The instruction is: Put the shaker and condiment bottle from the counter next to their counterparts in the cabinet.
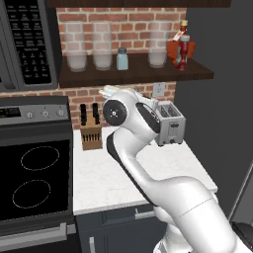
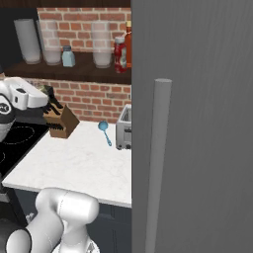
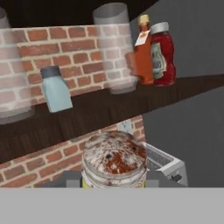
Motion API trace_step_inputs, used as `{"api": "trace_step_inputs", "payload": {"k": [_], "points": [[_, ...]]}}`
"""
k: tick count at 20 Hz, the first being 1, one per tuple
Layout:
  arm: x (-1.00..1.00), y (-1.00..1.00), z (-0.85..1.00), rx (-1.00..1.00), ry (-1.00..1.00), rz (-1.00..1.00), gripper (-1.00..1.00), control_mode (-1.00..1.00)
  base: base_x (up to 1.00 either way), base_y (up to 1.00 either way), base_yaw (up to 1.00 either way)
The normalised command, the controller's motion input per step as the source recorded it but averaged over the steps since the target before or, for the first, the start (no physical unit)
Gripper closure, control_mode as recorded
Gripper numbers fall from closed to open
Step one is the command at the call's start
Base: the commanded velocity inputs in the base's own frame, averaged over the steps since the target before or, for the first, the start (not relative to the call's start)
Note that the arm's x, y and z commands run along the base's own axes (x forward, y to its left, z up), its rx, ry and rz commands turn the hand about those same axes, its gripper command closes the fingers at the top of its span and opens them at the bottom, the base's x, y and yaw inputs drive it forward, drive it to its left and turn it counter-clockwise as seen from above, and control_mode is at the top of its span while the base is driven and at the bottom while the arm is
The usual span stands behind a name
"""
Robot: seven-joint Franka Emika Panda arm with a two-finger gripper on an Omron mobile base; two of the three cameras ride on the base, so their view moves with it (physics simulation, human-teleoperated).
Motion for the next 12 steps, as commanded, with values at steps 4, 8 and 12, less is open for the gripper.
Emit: {"api": "trace_step_inputs", "payload": {"k": [4,8,12], "points": [[-0.25,0.0,0.54,0.0,-0.03,0.0,1.0,-1.0,0.0,0.0,0.0],[-0.19,0.0,0.64,0.0,0.0,0.02,1.0,-1.0,0.0,0.0,0.0],[-0.24,0.0,0.63,0.0,0.0,0.03,1.0,-1.0,0.0,0.0,0.0]]}}
